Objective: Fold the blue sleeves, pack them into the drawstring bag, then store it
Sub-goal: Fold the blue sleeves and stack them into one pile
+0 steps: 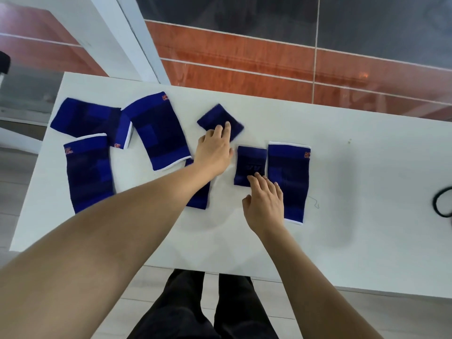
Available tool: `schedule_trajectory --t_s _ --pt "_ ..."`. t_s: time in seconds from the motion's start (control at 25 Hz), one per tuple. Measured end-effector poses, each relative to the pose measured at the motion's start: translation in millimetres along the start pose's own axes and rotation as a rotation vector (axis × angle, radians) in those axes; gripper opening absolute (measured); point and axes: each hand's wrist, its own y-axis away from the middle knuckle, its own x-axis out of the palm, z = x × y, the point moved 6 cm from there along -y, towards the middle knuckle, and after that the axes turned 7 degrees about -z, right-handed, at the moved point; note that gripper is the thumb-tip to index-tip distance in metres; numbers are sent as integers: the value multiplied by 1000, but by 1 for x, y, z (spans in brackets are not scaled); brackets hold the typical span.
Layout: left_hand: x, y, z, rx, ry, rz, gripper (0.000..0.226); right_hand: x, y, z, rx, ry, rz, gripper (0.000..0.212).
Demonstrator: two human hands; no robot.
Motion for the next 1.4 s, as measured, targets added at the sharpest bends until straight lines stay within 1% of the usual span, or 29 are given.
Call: schedule_trajectory --t_s 0.08,0.16,0.28,0.36,0.44,0.52,0.56,0.64,0.72,0.8,0.88,0.96,1.04,1.24,1.4 --pt "2 22 0 22 -16 -62 47 -1 -1 1 13 -5 -8 54" --pt "6 38 6 6 6 -125 30 -1 0 2 6 -3 -4 53" --pt "6 40 14 -44 79 -130 17 -4 4 -1 0 -7 7 51" --pt "-6 35 20 -102 161 -168 14 -6 10 -2 1 -22 12 49" --pt "-25 37 26 -137 261 -284 13 -7 14 -2 8 -51 23 48" --pt "-43 49 20 -90 305 -397 12 -8 14 -1 13 -75 22 46" --pt "-47 59 12 -47 312 -424 12 -8 13 -1 18 -89 23 45" --pt "-41 84 -6 50 325 -411 12 -8 12 -4 65 -189 28 39" --pt "-19 111 -21 137 351 -333 15 -12 14 -14 208 -417 20 27" --pt "1 129 -24 131 398 -236 17 -13 18 -21 358 -635 19 25" --pt "10 136 -22 92 426 -190 18 -13 21 -26 433 -747 15 25" --pt "11 138 -24 81 431 -165 20 -13 20 -27 421 -739 1 23" --pt "11 138 -28 68 443 -138 21 -12 18 -30 407 -700 -48 24" --pt "8 129 -26 -87 525 -135 23 -12 12 -40 524 -759 -139 15" --pt "11 125 -26 -150 545 -128 31 -11 11 -41 506 -772 -153 16"
